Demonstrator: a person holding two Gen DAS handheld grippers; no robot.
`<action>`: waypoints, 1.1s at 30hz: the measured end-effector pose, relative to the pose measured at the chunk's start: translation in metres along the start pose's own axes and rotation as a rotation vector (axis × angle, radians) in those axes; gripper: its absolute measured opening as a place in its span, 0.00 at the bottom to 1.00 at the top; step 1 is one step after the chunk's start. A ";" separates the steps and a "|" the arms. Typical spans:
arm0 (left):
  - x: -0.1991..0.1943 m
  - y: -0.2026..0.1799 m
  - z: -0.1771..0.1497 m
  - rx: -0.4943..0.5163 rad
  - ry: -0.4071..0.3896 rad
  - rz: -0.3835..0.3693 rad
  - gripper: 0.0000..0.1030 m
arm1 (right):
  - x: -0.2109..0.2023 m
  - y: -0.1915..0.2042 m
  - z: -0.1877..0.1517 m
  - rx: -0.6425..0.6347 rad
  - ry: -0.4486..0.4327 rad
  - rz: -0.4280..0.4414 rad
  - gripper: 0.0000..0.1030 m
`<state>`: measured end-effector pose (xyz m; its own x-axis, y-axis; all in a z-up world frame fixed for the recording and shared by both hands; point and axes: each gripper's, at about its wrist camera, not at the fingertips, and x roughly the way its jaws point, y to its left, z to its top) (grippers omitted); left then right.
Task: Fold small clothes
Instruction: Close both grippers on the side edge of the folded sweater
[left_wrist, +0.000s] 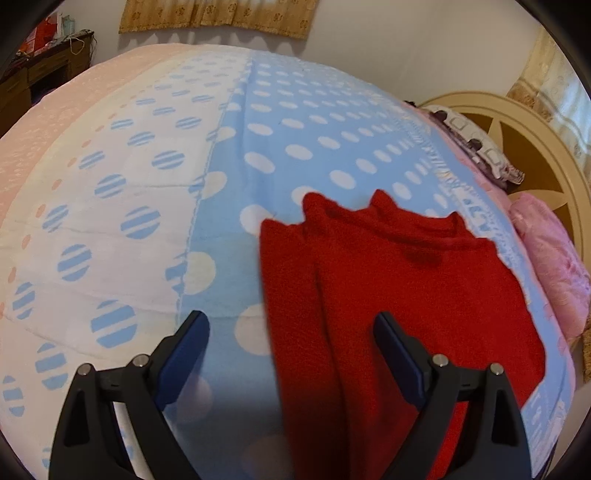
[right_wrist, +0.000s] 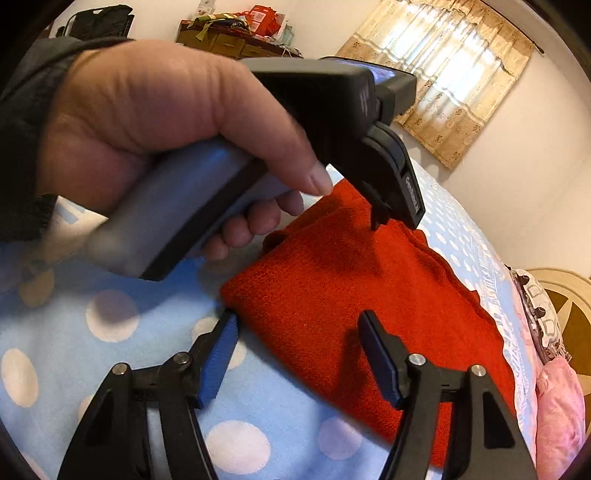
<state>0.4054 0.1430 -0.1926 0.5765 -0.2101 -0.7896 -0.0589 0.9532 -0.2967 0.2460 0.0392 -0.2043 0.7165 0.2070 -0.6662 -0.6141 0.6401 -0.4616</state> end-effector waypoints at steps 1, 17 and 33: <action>0.000 -0.002 0.000 0.017 -0.006 0.009 0.91 | 0.000 0.001 0.000 -0.004 -0.001 0.000 0.59; 0.004 -0.016 0.000 0.111 -0.004 0.006 0.52 | -0.007 0.019 0.001 -0.066 0.003 -0.015 0.16; -0.010 0.001 0.018 -0.136 0.007 -0.264 0.14 | -0.039 -0.042 -0.001 0.105 -0.092 -0.002 0.08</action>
<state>0.4141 0.1504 -0.1754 0.5806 -0.4492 -0.6791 -0.0165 0.8274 -0.5613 0.2436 0.0037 -0.1591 0.7477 0.2695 -0.6069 -0.5783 0.7134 -0.3958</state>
